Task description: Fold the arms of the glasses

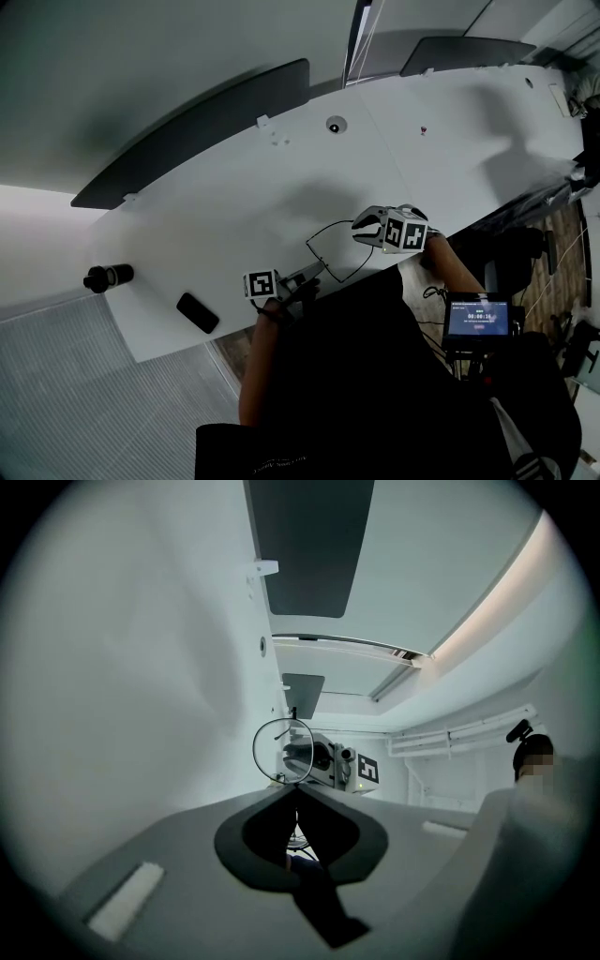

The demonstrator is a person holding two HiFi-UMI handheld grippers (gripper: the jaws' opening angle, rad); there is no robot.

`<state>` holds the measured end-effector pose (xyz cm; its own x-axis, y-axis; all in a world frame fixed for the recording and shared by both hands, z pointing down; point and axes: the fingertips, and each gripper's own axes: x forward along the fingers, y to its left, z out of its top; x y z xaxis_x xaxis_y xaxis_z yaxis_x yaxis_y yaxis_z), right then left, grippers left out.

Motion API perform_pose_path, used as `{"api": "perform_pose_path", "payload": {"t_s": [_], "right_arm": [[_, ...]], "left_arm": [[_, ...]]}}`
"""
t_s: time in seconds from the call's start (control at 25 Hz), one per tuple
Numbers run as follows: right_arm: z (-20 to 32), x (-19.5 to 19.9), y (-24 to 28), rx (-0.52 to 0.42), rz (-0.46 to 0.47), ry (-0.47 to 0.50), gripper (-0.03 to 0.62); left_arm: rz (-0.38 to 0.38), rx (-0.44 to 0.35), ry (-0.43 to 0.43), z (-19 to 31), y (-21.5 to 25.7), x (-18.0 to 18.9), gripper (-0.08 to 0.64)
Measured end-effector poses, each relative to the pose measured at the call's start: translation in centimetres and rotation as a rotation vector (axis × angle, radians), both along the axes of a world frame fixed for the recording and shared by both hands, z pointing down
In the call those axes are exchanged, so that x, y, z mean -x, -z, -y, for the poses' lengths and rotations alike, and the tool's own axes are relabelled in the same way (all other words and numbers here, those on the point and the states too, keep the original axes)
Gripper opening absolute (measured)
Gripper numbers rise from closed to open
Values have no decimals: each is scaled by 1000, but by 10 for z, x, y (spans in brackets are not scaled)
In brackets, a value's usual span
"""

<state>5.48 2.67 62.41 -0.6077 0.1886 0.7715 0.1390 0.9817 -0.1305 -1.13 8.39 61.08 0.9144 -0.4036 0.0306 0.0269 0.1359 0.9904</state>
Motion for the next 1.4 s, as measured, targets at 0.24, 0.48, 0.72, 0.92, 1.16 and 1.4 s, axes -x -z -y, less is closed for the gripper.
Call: {"api": "perform_pose_path", "payload": {"t_s": [0.24,0.48,0.72,0.92,1.16,1.4], "right_arm": [[10,6,-11,-45,-23,-31,75],[-1,3,-4,-27,-30,23,75],[-21,-16,-8,25,-72,71,75],[-24,-15,-8,48,-53,58,75],[33,-9,41,214,330,-469,75],[42,-11,75,455,695,-818,38]], "left_arm": [[12,-46,-42,-4,3,-6,11],[25,-23,-20,-4,4,-1,11],[22,-14,6,0,2,5,11],[38,-19,9,1,-1,8,11],[65,-25,15,2,-2,8,11],[56,-33,60,5,3,21,11]]}}
